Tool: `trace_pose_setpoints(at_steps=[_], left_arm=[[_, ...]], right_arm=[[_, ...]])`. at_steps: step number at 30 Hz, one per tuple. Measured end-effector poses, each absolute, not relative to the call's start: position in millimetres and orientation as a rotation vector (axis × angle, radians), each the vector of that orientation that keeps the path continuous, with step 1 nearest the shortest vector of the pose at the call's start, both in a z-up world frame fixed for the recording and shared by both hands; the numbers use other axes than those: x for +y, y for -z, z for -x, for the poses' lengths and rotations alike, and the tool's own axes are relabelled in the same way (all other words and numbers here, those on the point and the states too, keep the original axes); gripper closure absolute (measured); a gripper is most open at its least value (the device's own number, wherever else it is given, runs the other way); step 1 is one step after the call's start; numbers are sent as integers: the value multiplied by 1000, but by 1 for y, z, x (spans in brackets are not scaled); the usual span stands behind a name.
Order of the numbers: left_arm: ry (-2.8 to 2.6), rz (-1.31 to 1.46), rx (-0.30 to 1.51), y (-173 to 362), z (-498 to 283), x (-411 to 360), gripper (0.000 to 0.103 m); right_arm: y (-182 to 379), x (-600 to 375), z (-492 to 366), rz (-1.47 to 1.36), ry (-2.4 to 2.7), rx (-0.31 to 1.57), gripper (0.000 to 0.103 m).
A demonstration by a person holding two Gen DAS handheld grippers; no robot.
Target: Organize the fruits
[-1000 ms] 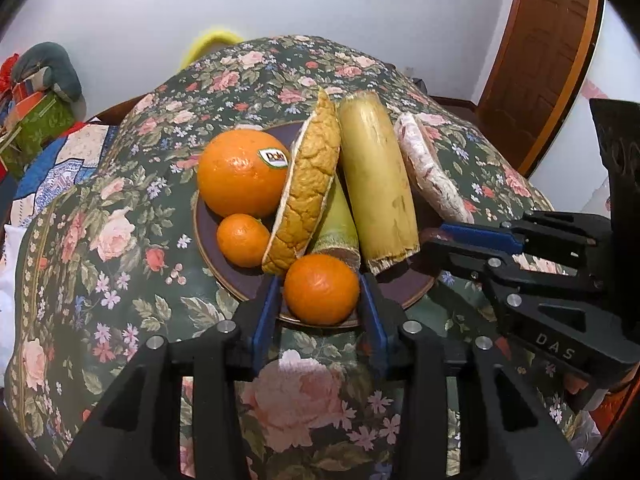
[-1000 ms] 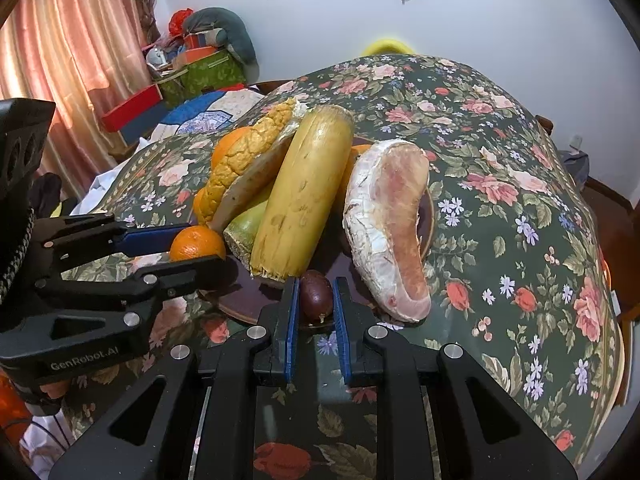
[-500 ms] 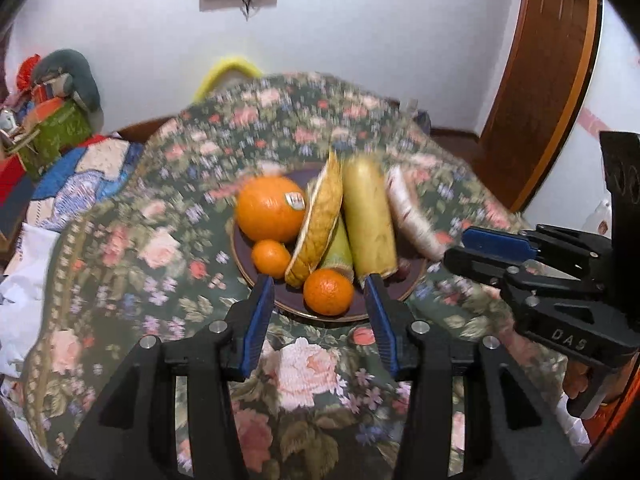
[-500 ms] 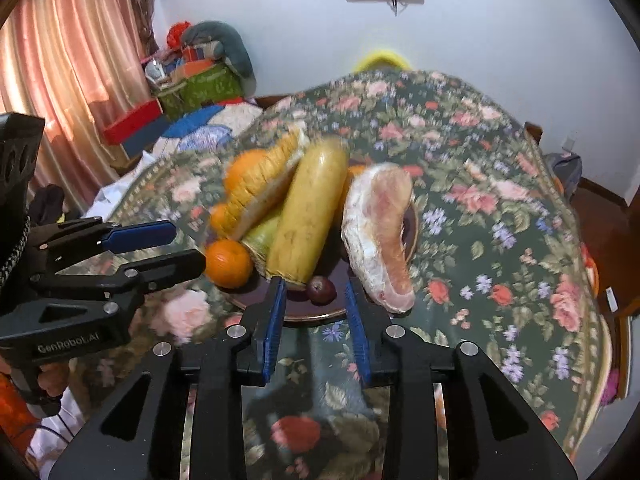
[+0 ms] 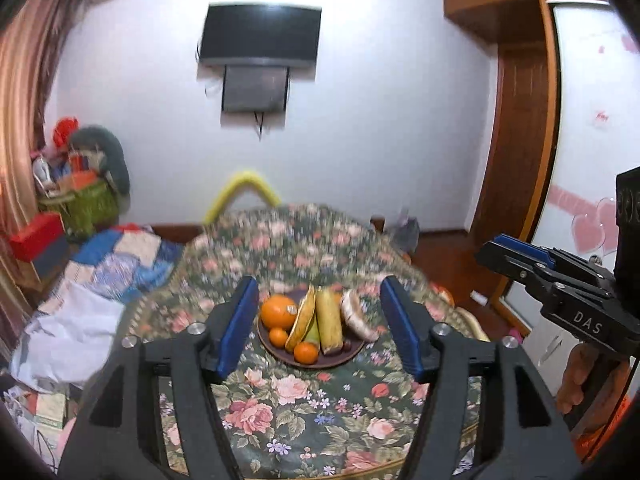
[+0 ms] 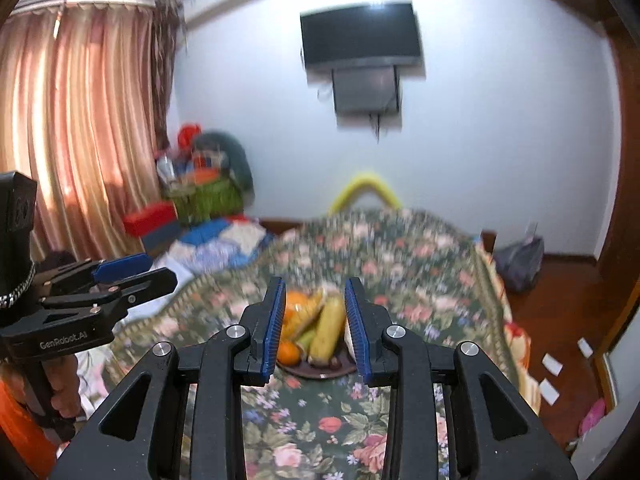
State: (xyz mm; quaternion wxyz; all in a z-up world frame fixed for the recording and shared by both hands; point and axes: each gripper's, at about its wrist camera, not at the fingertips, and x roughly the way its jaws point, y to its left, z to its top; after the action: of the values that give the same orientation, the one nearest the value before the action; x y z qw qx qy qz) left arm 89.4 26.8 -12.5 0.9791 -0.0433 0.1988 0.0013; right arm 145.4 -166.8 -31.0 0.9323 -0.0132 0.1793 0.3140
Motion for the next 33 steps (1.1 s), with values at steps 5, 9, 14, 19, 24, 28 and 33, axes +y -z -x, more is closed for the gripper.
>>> trace_pose_setpoints(at_steps=[5,9,14,19,24,28,33], left_arm=[[-18,59,309,-13,-50,14,28],[-31,58,254,-21,-29,9,12],[-39,50,224,-25,-14,5,2],[-42,40,212,-25,-11,4,2],[-45,41,210,-24,-8,4,1],[-42,51,211,-23,-8,5,1],[-43,52,212,-23,-9,5,1]], right_arm=[[6,-181,-104,-3,-614,248,55],[-3,-185,-84,-14,-596,184,40],[-1,-182,-79,-23,-562,141,18],[3,-181,-73,-21,-518,113,1],[3,-187,-66,-27,-511,110,0],[4,-187,-65,-22,-512,113,0],[4,-190,-63,-22,-515,117,0]])
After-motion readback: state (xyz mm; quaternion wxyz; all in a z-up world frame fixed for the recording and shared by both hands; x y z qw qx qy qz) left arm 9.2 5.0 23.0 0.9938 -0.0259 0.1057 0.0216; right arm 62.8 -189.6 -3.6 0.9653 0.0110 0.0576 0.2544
